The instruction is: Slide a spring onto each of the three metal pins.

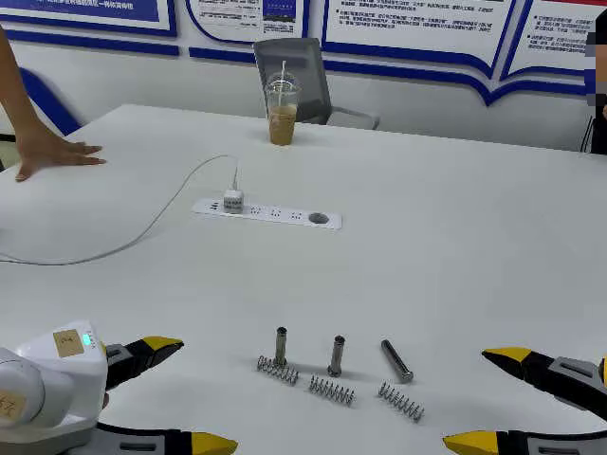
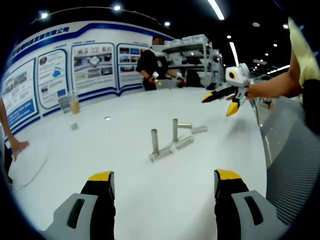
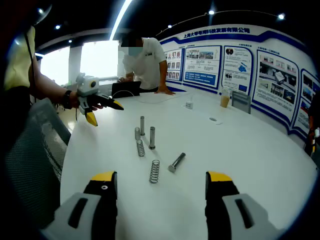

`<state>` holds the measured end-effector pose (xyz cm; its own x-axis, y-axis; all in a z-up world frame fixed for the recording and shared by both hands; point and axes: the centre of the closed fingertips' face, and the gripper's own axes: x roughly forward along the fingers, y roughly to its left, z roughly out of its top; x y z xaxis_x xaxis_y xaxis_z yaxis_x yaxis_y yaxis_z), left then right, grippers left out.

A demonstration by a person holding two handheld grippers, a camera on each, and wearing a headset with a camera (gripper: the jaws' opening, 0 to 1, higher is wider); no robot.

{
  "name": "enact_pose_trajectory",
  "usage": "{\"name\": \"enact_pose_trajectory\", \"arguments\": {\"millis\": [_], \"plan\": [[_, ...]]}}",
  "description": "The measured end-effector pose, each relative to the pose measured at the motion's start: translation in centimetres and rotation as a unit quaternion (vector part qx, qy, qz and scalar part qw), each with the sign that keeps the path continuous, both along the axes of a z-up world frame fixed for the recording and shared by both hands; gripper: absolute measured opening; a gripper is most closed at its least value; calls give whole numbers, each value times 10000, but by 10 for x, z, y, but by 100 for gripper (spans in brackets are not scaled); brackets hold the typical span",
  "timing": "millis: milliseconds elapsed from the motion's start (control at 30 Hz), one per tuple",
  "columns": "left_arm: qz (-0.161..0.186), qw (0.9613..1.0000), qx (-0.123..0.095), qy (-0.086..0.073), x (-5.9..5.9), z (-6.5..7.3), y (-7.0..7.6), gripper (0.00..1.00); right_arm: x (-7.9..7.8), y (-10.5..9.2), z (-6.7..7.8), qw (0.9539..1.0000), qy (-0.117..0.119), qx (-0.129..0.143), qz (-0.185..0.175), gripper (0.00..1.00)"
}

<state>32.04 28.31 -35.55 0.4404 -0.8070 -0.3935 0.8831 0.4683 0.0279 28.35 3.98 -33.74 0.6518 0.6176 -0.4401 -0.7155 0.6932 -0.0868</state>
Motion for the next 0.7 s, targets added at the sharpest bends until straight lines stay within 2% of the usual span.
{"name": "enact_pose_trajectory", "arguments": {"millis": [333, 700], "plan": [[17, 10000, -8, -6, 0, 1, 1, 83, 6, 2, 2, 10000, 30, -6, -51, 71], [3, 10000, -31, -25, -1, 4, -1, 83, 22, 6, 7, 9998, 77, -76, -141, 65]]}}
